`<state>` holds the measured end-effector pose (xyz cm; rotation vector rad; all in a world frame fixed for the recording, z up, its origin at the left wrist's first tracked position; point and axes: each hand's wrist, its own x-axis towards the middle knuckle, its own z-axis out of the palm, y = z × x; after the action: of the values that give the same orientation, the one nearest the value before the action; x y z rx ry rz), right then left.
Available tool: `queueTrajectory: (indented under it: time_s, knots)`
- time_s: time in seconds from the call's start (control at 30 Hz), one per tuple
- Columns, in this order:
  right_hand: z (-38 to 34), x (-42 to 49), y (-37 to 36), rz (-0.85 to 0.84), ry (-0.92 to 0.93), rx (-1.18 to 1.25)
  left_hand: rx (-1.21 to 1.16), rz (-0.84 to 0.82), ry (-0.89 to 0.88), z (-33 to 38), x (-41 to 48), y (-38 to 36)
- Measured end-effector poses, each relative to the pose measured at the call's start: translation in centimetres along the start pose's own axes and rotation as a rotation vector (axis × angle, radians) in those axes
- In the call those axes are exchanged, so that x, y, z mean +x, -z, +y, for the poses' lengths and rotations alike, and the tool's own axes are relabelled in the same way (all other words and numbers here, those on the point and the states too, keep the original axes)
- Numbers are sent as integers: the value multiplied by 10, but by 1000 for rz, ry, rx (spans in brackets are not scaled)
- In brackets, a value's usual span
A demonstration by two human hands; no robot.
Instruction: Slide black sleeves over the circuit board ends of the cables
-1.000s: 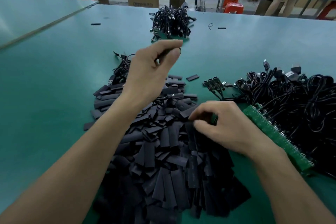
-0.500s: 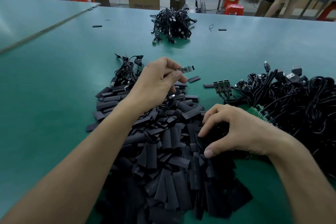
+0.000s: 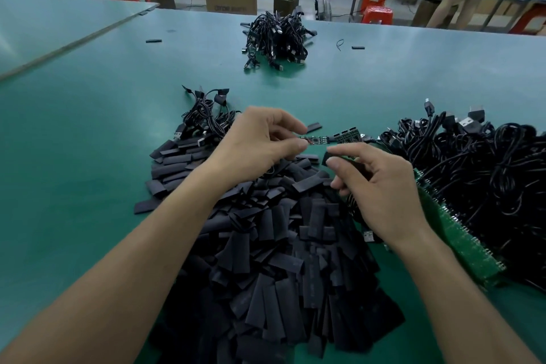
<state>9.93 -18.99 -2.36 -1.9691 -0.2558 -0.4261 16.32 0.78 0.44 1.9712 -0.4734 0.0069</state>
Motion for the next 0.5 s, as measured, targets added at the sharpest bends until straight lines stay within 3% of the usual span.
queueTrajectory:
  time_s: [0.2, 0.5]
  knots:
    - [6, 2, 0, 128, -64, 3, 13, -15, 12, 0, -1, 0]
    - [8, 2, 3, 139, -69, 37, -27, -35, 48, 5, -4, -1]
